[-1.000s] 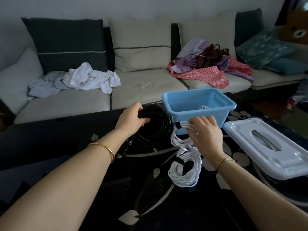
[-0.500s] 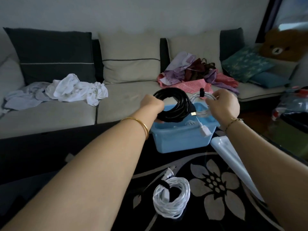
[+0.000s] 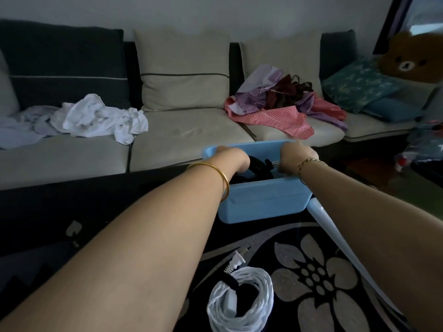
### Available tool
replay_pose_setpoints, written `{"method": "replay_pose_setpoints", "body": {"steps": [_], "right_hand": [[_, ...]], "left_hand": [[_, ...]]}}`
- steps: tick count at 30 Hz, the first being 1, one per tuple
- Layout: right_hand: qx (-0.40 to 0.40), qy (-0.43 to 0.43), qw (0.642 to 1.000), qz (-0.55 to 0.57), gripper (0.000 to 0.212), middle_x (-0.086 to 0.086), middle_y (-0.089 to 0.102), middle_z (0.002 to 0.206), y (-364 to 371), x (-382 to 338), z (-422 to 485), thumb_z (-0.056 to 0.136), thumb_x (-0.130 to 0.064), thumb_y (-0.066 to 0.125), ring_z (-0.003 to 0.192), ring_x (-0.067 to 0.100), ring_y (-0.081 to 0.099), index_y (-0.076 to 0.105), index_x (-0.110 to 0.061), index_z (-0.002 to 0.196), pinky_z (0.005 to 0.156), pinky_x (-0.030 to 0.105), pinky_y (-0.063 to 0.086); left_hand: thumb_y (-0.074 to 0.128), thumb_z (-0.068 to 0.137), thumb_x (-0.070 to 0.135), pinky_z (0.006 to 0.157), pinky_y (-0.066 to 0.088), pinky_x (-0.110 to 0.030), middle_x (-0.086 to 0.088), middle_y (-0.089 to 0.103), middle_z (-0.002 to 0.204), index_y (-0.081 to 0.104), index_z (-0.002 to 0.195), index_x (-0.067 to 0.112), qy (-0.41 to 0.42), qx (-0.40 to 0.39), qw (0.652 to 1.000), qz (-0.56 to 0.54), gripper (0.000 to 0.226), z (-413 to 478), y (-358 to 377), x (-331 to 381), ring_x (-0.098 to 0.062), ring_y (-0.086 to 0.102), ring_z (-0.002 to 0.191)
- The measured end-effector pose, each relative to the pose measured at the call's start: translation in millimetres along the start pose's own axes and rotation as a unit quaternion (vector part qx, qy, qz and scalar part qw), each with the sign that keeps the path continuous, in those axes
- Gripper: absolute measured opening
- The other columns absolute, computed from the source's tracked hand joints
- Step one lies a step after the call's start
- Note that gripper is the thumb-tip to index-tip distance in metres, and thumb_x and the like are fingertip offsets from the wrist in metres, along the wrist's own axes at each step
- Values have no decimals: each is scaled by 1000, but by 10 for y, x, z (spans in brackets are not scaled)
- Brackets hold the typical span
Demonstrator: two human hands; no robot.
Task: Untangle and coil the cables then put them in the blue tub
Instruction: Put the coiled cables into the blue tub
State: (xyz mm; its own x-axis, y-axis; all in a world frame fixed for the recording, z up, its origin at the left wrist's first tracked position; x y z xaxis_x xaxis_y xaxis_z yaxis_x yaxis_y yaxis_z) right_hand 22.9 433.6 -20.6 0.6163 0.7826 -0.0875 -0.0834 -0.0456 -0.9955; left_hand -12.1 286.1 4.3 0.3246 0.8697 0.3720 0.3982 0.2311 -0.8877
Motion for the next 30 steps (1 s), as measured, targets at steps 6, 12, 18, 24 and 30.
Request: {"method": "replay_pose_setpoints", "body": {"steps": [6, 12, 18, 24, 30], "right_hand": [[-116, -29, 979, -167, 39, 9, 43, 143, -65, -104, -39, 98, -16, 47, 132, 29, 41, 47, -6, 136, 107, 38, 37], [35, -60, 995, -65, 32, 15, 53, 129, -366, -145, -413, 94, -3, 46, 119, 32, 50, 55, -7, 124, 87, 39, 46], [20, -221, 955, 196, 24, 10, 69, 91, -311, -547, -1504, 83, -10, 46, 77, 28, 66, 67, -12, 96, 69, 39, 56], [-319, -289, 898, -90, 63, -1, 52, 127, 292, -728, -1862, 80, -11, 62, 102, 22, 56, 43, -25, 138, 79, 33, 52], [-258, -349, 889, -145, 62, 0, 52, 126, 541, -730, -1795, 73, -20, 77, 112, 23, 52, 52, -24, 129, 88, 30, 45]], "left_hand": [[35, 101, 18, 93, 42, -34, -11, 47, 140, 44, 138, 9, 44, -47, 981, 182, 39, -6, 177, 89, -29, 51, 119], [45, 93, 13, 88, 46, -37, -17, 59, 126, 59, 121, 6, 98, 156, 976, 115, 32, -270, -160, -130, -34, 56, 114], [45, 91, 7, 90, 46, -43, -15, 57, 122, 56, 117, 8, -7, 294, 956, -1, 28, -651, -311, -1359, -37, 53, 114], [49, 92, 15, 102, 39, -43, -22, 39, 141, 44, 135, 2, -223, 174, 959, 31, 45, -968, 15, -2486, -39, 39, 127], [42, 99, 36, 98, 39, -39, -20, 38, 144, 38, 139, -1, -218, 96, 971, -9, 55, -944, 281, -2801, -38, 42, 126]]}}
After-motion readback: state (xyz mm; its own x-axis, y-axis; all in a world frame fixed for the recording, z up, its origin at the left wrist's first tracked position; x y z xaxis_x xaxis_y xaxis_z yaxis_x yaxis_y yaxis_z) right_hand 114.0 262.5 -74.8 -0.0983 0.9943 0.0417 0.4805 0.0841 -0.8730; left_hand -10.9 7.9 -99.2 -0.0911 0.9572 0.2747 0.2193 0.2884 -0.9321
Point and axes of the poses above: each hand's wrist, its own z-axis towards the middle knuckle, its own y-axis out of the palm, x = y × z, the point moved 2 cm from there along z, towards the middle knuckle
